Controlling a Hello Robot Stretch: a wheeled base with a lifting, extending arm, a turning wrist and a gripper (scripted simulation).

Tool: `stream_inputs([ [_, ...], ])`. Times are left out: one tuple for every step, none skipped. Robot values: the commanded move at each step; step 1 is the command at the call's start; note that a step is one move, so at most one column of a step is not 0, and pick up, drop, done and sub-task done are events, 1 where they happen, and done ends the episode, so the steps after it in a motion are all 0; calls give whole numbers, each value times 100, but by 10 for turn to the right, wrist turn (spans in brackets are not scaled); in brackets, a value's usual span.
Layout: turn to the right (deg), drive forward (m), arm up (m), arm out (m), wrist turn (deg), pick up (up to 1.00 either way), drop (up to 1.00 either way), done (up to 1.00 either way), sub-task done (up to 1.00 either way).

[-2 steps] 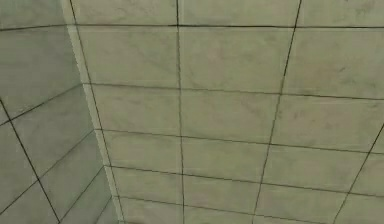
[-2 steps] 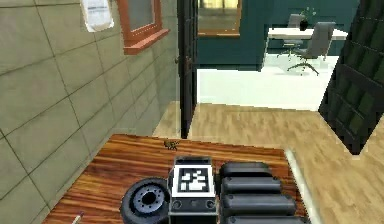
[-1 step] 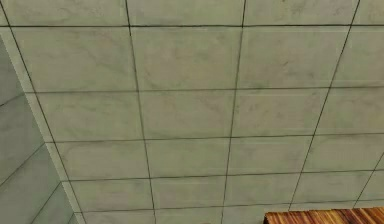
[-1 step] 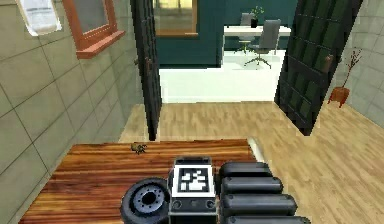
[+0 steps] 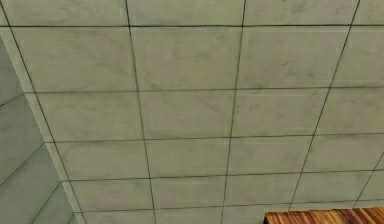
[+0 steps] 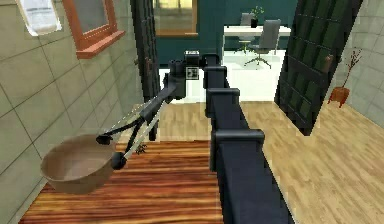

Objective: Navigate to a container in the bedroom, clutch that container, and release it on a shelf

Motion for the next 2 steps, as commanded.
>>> stream_inputs([
  [0, 0, 0, 0, 450, 0, 0, 0, 0],
  [0, 0, 0, 0, 450, 0, 0, 0, 0],
])
